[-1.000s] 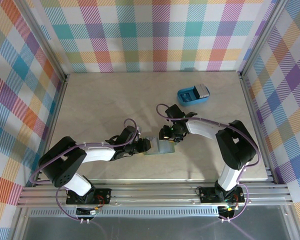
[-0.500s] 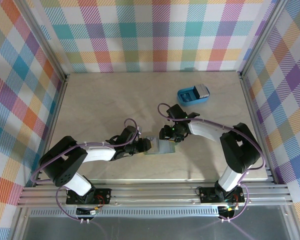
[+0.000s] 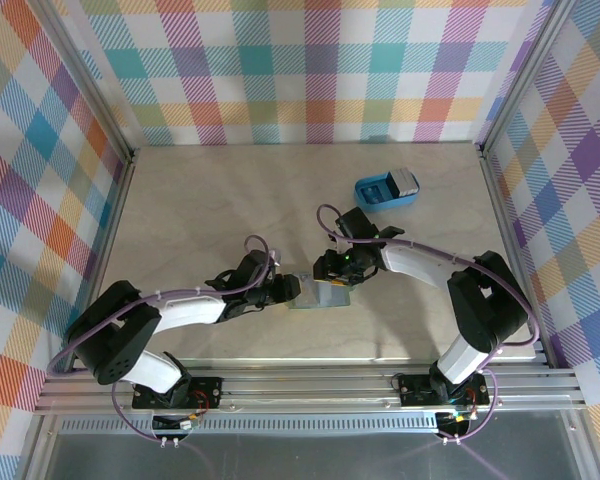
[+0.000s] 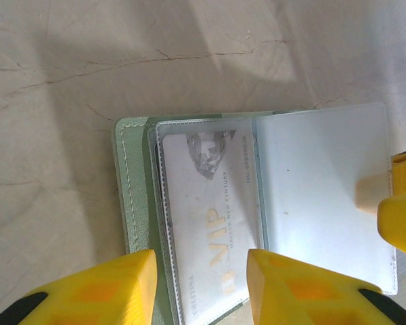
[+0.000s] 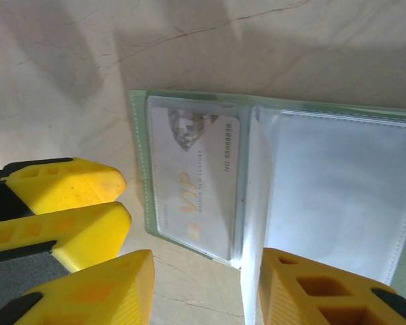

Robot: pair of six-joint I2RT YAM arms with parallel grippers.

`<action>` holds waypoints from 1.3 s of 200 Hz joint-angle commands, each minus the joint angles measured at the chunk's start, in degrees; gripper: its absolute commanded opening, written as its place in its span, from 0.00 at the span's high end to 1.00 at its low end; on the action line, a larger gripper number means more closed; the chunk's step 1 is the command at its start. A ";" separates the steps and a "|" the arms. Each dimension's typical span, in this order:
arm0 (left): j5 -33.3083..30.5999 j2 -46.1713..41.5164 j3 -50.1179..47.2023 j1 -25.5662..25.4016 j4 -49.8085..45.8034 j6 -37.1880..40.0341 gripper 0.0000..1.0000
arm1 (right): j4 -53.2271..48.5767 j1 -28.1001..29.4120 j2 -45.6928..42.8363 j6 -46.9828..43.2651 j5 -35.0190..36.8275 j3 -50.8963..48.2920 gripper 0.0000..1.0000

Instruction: Put the credit cards into the card holder

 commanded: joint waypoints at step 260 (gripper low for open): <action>-4.14 -12.21 -3.09 -0.06 -7.61 -0.04 0.60 | 10.84 3.01 9.15 2.44 -6.69 3.63 0.50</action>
